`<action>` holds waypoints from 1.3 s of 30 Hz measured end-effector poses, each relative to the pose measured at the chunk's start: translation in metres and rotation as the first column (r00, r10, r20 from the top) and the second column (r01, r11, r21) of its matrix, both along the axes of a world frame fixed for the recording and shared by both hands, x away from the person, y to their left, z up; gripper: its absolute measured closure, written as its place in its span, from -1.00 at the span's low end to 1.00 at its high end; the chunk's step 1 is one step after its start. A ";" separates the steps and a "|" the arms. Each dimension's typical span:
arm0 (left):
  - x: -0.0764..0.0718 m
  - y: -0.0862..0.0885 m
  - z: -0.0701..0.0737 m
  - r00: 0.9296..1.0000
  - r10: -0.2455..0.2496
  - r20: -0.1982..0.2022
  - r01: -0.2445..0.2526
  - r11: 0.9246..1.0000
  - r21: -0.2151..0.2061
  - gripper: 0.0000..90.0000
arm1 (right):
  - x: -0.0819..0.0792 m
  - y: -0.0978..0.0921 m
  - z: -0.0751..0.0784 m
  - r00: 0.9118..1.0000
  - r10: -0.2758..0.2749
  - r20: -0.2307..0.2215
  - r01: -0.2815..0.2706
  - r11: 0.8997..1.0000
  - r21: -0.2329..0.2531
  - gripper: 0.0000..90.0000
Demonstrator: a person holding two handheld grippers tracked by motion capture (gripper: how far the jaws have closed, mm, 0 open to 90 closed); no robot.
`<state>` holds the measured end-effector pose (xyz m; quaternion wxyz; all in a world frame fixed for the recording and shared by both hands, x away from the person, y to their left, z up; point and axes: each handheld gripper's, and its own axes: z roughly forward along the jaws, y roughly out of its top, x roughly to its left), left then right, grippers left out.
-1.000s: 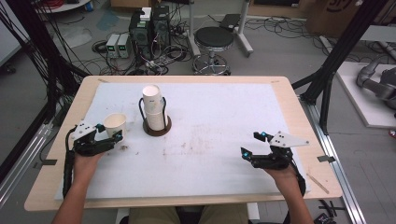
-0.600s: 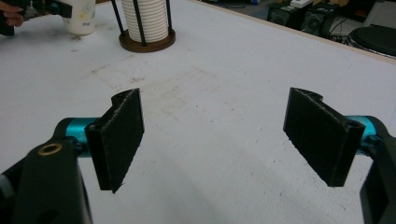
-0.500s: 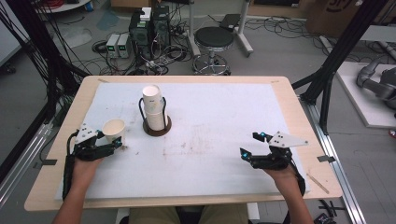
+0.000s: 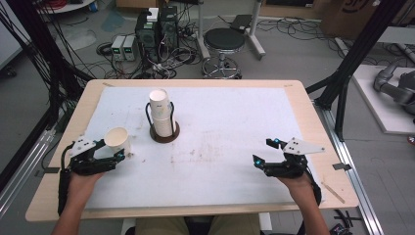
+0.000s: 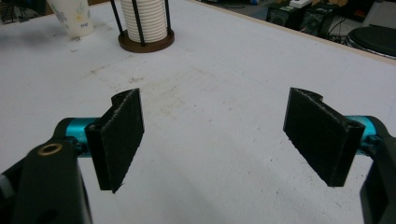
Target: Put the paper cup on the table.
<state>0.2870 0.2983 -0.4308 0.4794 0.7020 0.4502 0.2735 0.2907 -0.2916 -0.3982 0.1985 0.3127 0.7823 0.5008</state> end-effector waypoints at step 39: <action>-0.014 -0.070 0.019 0.940 -0.264 0.216 0.299 0.943 -0.149 -0.61 | -0.009 -0.009 0.001 0.998 -0.057 -0.013 0.057 0.998 -0.024 -0.54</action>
